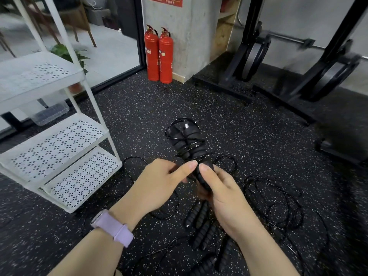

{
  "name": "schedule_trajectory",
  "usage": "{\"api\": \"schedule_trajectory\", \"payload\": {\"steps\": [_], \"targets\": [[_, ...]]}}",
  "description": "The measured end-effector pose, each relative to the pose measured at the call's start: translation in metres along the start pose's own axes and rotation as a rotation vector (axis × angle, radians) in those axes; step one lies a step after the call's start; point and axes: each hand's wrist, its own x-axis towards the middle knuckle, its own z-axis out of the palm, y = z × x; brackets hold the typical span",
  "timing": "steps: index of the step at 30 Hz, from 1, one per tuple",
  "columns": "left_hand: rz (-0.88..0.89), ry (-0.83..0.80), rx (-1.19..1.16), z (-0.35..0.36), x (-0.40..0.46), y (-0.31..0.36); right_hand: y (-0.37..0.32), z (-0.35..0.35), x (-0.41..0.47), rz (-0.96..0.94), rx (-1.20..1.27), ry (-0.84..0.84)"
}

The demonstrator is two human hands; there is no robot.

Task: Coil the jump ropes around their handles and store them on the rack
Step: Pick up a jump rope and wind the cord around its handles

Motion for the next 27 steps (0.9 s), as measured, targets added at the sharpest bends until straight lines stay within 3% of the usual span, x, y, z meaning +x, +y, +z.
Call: {"api": "schedule_trajectory", "payload": {"steps": [3,7,11,13,17,19,22,25,27], "targets": [[-0.110,-0.105,-0.159,-0.001,-0.001,0.002,0.006,-0.004,0.004,-0.034,-0.392,0.143],[-0.264,-0.202,-0.456,0.003,-0.002,0.011,0.013,0.004,0.005,-0.161,-0.697,0.151],[-0.332,-0.163,-0.504,0.002,-0.002,0.012,0.024,0.010,0.008,-0.328,-0.982,0.189],[-0.336,-0.139,-0.537,-0.001,-0.002,0.009,0.025,0.013,0.009,-0.359,-0.995,0.210],[-0.268,-0.122,-0.528,-0.006,-0.001,0.001,0.017,0.008,0.004,-0.149,-0.724,0.181],[-0.223,-0.164,-0.538,-0.010,-0.001,-0.001,0.011,0.004,0.003,0.038,-0.367,0.106],[-0.128,-0.232,-0.491,-0.013,-0.004,-0.001,0.001,-0.002,0.004,0.317,0.208,-0.162],[-0.046,-0.282,-0.477,-0.009,-0.006,0.002,-0.002,-0.008,0.005,0.436,0.362,-0.385],[-0.006,-0.306,-0.479,-0.009,-0.007,0.004,0.000,-0.011,0.005,0.430,0.403,-0.444]]}}
